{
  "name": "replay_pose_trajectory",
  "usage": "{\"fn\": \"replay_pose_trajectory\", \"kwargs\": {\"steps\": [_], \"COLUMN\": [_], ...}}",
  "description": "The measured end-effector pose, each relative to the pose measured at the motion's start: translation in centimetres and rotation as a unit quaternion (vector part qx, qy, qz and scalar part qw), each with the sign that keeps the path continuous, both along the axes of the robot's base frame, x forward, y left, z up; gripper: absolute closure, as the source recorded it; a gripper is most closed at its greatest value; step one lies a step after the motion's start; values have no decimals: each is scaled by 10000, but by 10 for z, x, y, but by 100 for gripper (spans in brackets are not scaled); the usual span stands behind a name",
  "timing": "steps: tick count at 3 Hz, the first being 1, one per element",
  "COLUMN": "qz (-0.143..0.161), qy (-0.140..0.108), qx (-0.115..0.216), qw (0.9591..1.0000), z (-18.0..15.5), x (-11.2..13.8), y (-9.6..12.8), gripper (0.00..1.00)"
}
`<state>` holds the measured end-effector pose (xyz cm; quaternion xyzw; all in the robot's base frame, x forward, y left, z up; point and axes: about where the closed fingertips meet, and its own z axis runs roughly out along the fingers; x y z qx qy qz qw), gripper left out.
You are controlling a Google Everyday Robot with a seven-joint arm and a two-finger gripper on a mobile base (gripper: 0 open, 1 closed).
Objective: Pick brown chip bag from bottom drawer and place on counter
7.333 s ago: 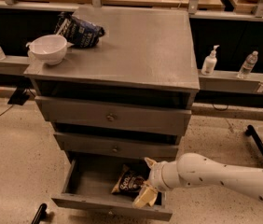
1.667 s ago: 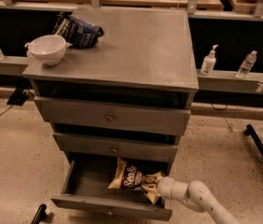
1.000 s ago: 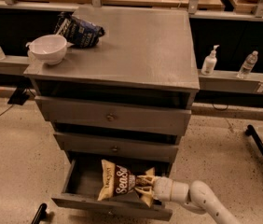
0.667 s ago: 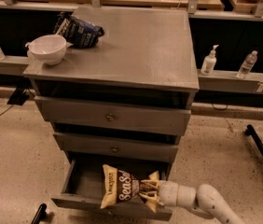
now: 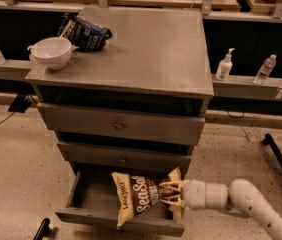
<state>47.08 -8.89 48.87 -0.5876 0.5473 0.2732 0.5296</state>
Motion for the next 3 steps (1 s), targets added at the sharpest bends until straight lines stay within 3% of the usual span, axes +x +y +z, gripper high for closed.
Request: {"fn": "replay_pose_trajectory", "kwargs": {"steps": [1, 3], "qz": [408, 485], "qy": [-471, -1160], "qx": [-77, -431], "qw": [9980, 9911], "z": [71, 186], "x": [19, 64], "y": [-30, -75], "gripper": [100, 100]}}
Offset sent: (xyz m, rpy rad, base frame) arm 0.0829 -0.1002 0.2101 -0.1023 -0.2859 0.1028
